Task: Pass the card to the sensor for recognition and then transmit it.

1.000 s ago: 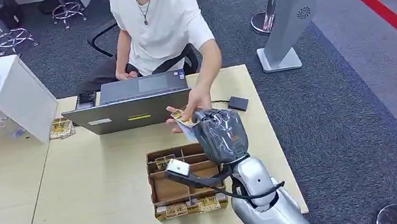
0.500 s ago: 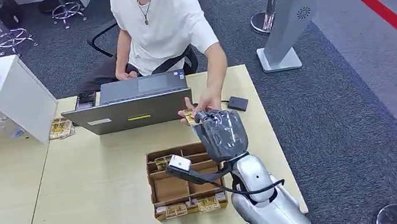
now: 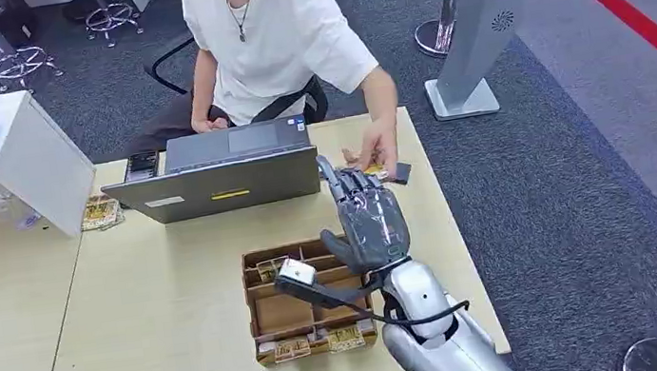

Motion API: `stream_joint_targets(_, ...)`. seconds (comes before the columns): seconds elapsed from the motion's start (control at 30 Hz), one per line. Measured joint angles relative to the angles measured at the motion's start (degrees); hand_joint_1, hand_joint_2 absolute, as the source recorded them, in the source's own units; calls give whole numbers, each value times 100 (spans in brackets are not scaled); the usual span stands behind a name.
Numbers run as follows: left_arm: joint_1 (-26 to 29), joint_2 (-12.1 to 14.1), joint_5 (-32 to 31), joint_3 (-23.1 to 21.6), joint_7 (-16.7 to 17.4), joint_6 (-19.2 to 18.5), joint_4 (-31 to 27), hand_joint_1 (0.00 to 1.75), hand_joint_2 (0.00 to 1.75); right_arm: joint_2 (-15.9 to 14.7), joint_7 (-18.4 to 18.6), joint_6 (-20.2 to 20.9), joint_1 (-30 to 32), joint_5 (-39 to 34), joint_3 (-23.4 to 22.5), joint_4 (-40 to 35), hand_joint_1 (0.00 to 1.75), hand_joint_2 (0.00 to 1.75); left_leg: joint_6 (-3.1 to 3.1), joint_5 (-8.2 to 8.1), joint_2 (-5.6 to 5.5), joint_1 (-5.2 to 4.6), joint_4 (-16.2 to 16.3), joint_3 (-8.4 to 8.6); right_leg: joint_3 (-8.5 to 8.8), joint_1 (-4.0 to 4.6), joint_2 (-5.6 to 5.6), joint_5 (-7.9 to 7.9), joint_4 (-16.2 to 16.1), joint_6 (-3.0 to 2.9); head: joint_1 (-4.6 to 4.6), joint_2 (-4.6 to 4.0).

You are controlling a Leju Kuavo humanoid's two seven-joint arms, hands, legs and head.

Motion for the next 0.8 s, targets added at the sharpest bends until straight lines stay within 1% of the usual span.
stream_joint_targets(0.23,1,2,37,0,11,7,0,0,0,-2,-53,-107,214,-15,26,-320,0,0,0,0,0,0,0,0,0,0,0,0,0,0,0,0)
stream_joint_targets(0.3,1,2,41,0,17,15,0,0,0,-2,-138,-112,294,-123,26,-449,0,0,0,0,0,0,0,0,0,0,0,0,0,0,0,0)
stream_joint_targets(0.4,1,0,61,0,17,37,0,0,0,-2,-440,-118,433,-541,26,-667,0,0,0,0,0,0,0,0,0,0,0,0,0,0,0,0)
stream_joint_targets(0.6,4,0,138,0,22,92,0,0,0,-20,-1196,-120,863,-1686,26,-1319,0,0,0,-1,0,0,0,-1,-1,0,-1,-1,0,0,0,0)
stream_joint_targets(0.7,4,-2,155,0,22,109,0,0,0,-39,-1478,-125,1065,-2059,7,-1618,0,0,0,-1,0,0,0,-1,-1,0,-1,-1,-1,1,0,0)
stream_joint_targets(0.8,8,-4,194,0,24,125,0,0,0,-42,-1979,-125,1354,-2595,-176,-1971,0,0,0,-1,-1,0,0,0,-1,0,-2,-1,-2,1,0,0)
